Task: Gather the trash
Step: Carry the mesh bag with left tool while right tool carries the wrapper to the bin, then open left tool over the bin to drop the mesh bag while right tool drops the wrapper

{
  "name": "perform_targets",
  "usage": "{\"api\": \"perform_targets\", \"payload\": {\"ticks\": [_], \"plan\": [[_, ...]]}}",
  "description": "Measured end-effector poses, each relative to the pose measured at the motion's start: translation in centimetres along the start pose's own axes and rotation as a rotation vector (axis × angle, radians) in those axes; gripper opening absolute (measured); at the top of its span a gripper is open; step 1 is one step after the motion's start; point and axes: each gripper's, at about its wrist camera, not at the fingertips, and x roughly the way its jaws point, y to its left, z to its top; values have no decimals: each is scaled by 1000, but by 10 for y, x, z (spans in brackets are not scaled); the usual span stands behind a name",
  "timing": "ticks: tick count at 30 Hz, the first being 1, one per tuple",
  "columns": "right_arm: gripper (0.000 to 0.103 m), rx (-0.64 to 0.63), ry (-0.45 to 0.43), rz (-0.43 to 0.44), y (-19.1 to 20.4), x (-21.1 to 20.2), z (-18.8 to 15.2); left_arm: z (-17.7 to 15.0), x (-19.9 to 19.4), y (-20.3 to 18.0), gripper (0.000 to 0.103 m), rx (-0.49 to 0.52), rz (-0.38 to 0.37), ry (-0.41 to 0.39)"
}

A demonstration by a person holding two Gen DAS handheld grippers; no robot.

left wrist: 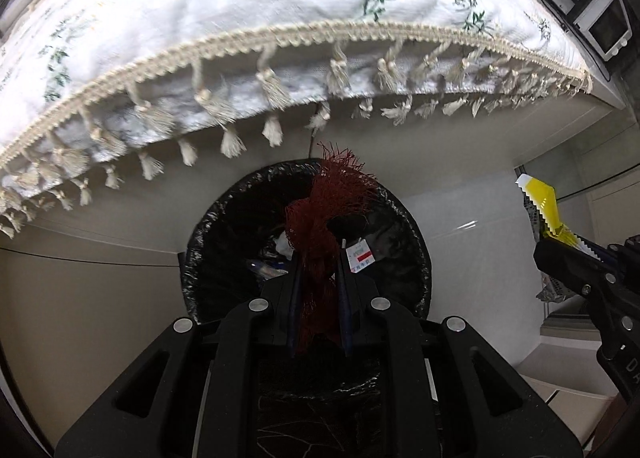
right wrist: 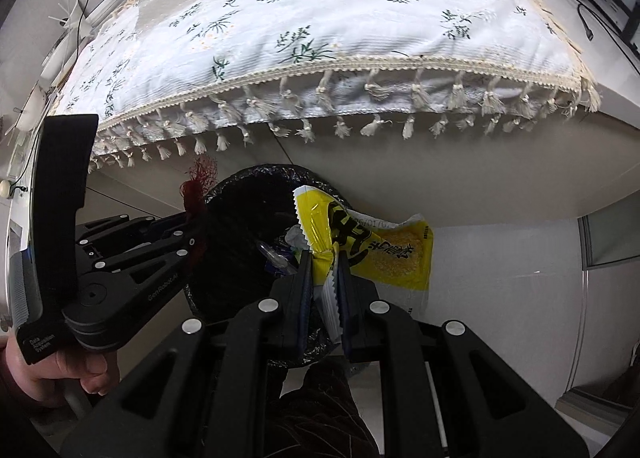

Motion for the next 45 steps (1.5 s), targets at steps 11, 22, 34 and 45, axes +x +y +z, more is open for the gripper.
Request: {"api": "perform_targets", "payload": {"ticks": [11, 22, 34, 45], "plan": [[11, -27, 24, 13, 15, 13, 8, 2, -23, 25, 65, -66, -4, -90], [11, -93, 45, 33, 46, 27, 22, 0, -50, 64, 95, -146, 23, -141], [11, -131, 88, 50, 71, 50, 27, -8, -60, 96, 97, -208, 65, -146], [35, -137, 86, 57, 78, 51, 28, -10, -54, 100, 97, -214, 74, -121]]}}
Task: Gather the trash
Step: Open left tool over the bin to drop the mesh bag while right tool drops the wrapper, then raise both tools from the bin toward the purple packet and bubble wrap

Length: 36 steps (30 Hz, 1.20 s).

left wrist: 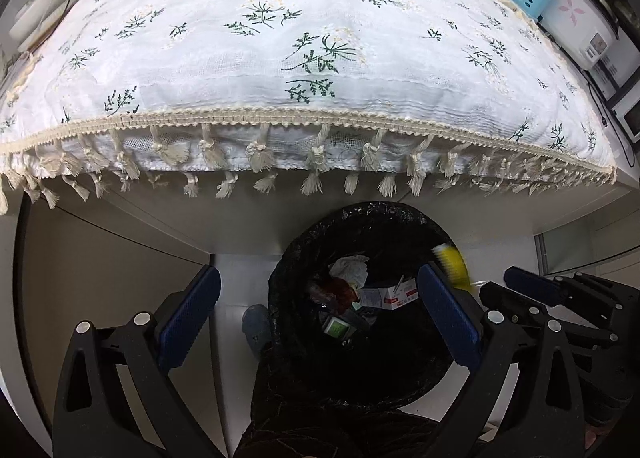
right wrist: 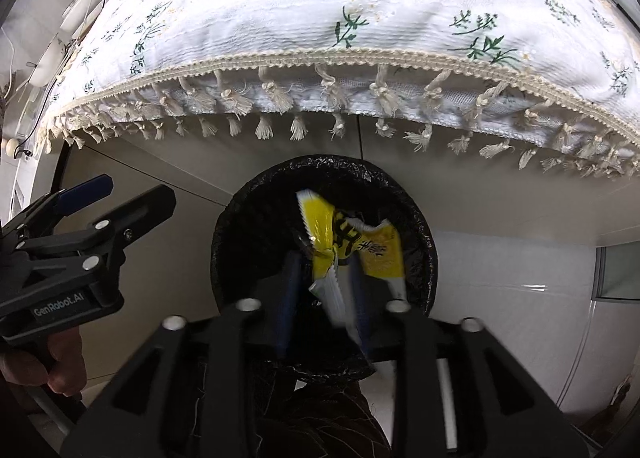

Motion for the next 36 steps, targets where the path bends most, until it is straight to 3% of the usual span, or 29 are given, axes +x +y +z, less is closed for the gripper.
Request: {"api": "perform_targets", "payload": {"ticks": [2, 9, 18, 23, 36], "plan": [[39, 12, 1, 10, -2, -1, 2, 1, 2, 1, 97, -6, 4, 8], [69, 36, -86, -2, -7, -31, 13, 9, -10, 6, 97, -18, -7, 6], [89, 47, -199, -26, -7, -71, 35, 30, -44, 15, 97, -31, -4, -50], [94, 65, -255, -45, -8, -92, 48, 48, -61, 18, 97, -30, -18, -70], [95, 34, -331, -65, 2, -130, 83, 89, -90, 24, 97, -12, -9, -109]]}}
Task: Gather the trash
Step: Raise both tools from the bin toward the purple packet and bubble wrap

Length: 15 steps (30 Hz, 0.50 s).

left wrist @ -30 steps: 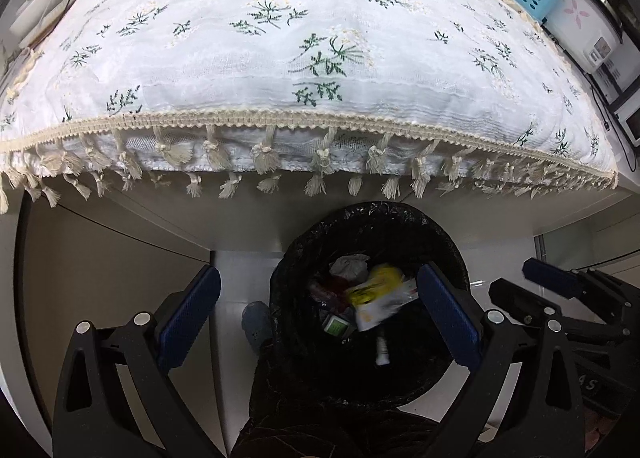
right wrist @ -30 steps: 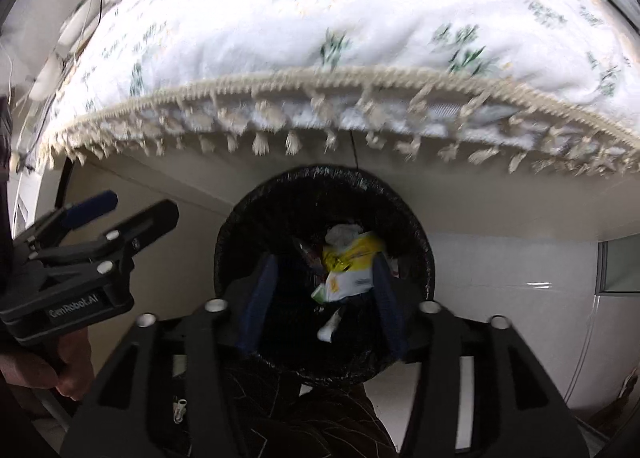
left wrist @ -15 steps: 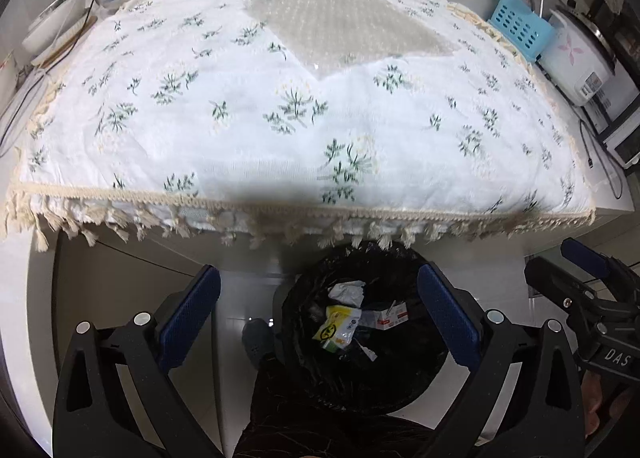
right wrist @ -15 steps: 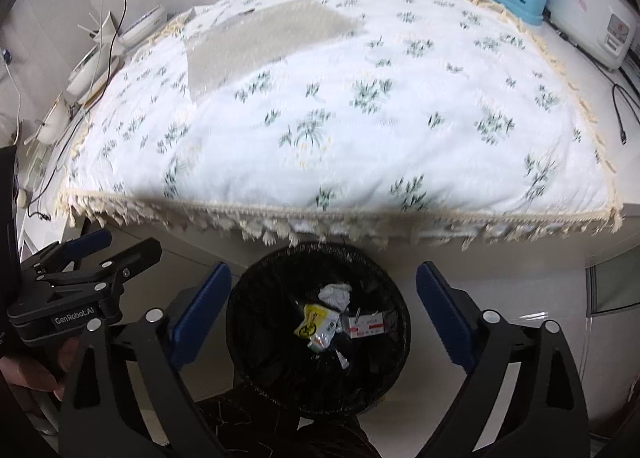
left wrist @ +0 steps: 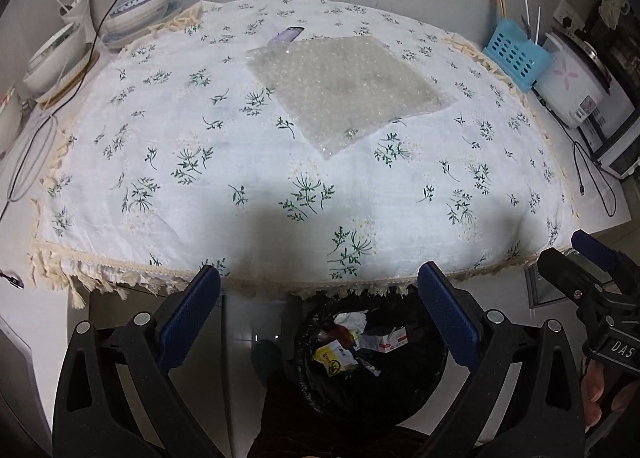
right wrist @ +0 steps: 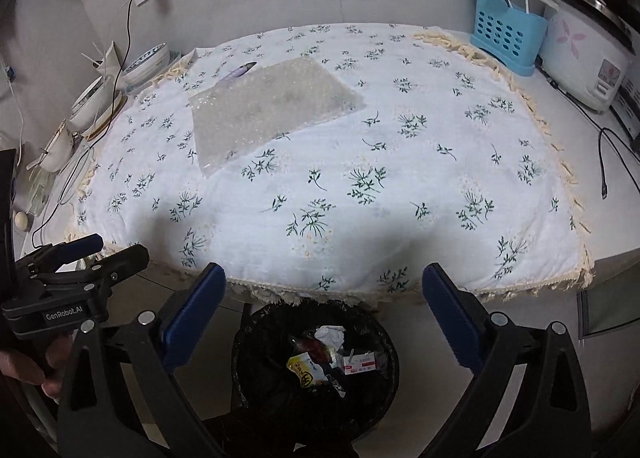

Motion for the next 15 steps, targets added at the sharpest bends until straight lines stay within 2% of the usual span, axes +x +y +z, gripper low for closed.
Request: {"api": "perform_targets", "payload": {"ticks": [15], "plan": [[95, -51, -56, -16, 21, 1, 60, 63, 4, 15, 97, 0, 14, -14]]}}
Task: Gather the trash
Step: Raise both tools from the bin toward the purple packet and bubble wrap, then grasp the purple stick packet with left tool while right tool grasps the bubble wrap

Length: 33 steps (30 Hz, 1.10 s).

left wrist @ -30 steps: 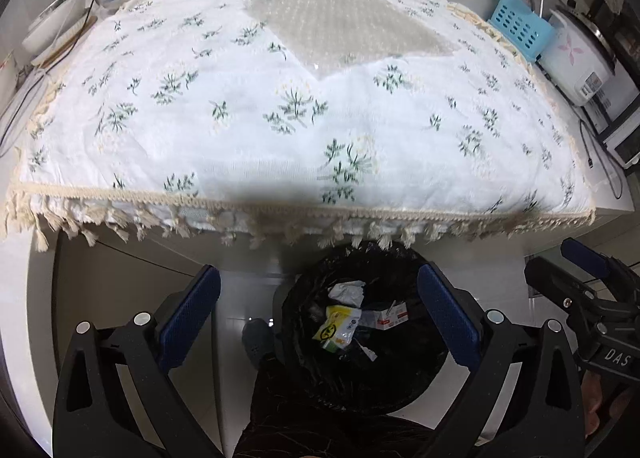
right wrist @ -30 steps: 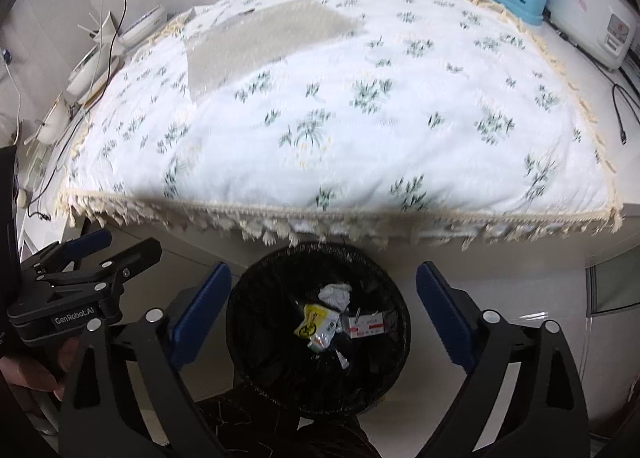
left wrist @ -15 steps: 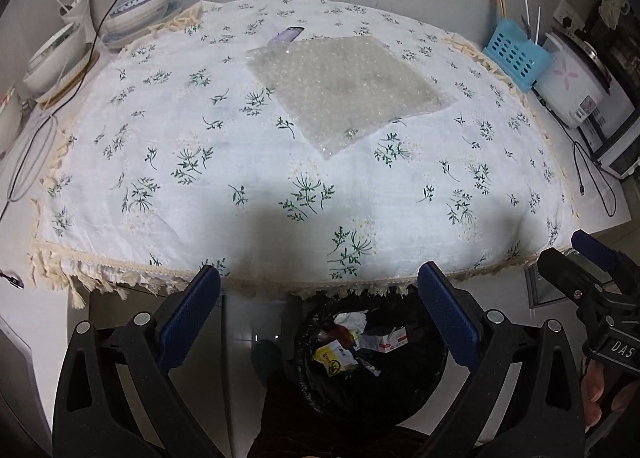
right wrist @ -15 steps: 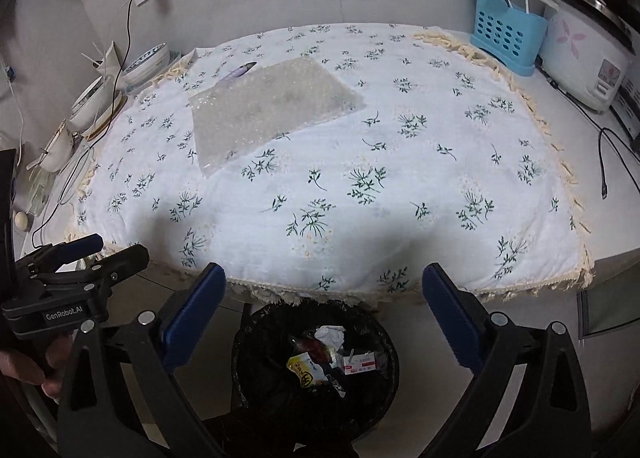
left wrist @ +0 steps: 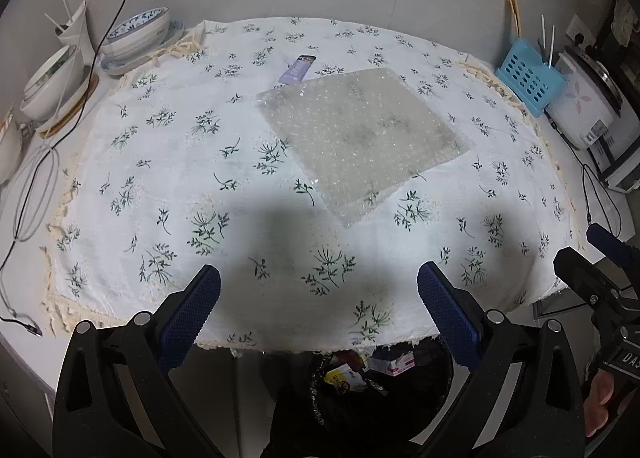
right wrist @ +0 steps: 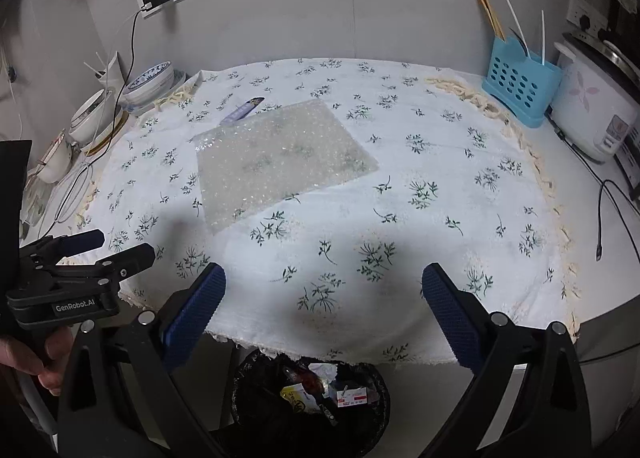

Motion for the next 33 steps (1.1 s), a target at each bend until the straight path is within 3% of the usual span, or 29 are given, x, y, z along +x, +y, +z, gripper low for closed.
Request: {"api": "perform_targets", "payload": {"ticks": [20, 33], "plan": [[95, -27, 45, -46, 38, 69, 71, 118, 48, 33, 96, 34, -19, -6], [95, 5, 131, -109, 53, 130, 87, 177, 121, 64, 96, 46, -11, 36]]}}
